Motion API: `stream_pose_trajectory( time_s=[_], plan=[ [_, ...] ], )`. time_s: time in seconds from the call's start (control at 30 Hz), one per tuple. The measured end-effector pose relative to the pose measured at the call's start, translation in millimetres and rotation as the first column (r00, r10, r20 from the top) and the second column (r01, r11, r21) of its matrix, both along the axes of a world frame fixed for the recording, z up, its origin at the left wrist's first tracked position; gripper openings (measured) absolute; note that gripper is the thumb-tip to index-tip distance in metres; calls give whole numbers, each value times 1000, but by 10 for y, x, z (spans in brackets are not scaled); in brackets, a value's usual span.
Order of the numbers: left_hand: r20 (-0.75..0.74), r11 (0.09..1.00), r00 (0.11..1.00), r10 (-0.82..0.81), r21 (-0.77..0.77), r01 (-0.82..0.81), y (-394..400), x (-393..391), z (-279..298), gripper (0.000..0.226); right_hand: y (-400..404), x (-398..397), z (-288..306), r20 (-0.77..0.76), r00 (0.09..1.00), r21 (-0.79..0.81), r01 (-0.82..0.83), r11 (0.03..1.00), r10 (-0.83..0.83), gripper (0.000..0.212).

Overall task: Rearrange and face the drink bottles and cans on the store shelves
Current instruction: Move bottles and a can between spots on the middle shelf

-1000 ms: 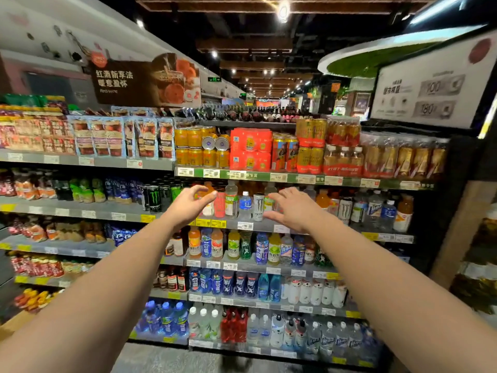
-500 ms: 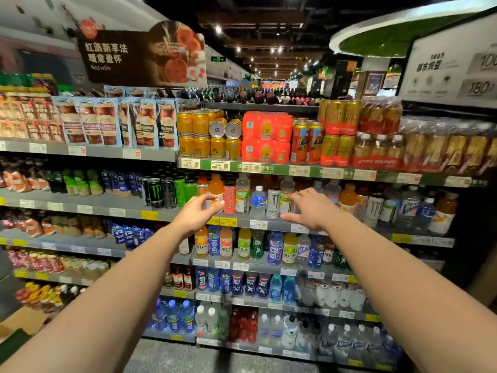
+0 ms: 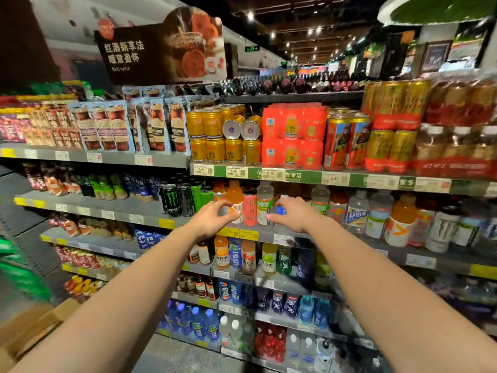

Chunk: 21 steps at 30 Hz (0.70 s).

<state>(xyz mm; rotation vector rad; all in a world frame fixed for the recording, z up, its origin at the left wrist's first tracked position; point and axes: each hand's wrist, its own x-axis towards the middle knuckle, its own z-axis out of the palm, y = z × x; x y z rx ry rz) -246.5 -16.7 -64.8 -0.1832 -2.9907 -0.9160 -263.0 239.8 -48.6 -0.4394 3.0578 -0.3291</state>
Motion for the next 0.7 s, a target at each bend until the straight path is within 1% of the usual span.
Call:
stream_pose_trajectory(
  time_s=[0.03,0.07,0.13,0.17,0.27,0.37,0.53,0.63,0.7],
  plan=[
    [22,1000,1000,2,-9,-2,4,-54,-36,82,-48,-68,-76,30,1000,-40,-7,999,8,84],
    [47,1000,999,0,-11,1,11,-103,-78,76,-97,-125,-151,56,998,-66,-19,998,22,86],
    [76,1000,997,-1,8,1,26,-219,-175,64,-174,-249,-305,75,996,-113,-34,993,43,85],
    [80,1000,997,3,22,-4,36,-281,-208,62,-196,-311,-362,71,997,-137,-32,990,42,82],
    [91,997,996,14,75,-21,19,-471,-284,62,-247,-482,-463,52,998,-224,-28,974,41,73],
    [117,992,993,-10,122,-4,-63,-670,-383,62,-344,-656,-563,34,998,-350,-31,936,45,64],
    [117,980,992,-54,195,30,-267,-1011,-610,56,-595,-1004,-744,78,996,-570,80,818,-43,55],
    [110,971,989,-96,228,69,-416,-1247,-762,54,-790,-1180,-822,78,992,-679,124,723,-96,44],
    [98,966,992,-78,255,51,-529,-1411,-863,49,-926,-1288,-908,86,987,-737,154,658,-135,38]
  ],
)
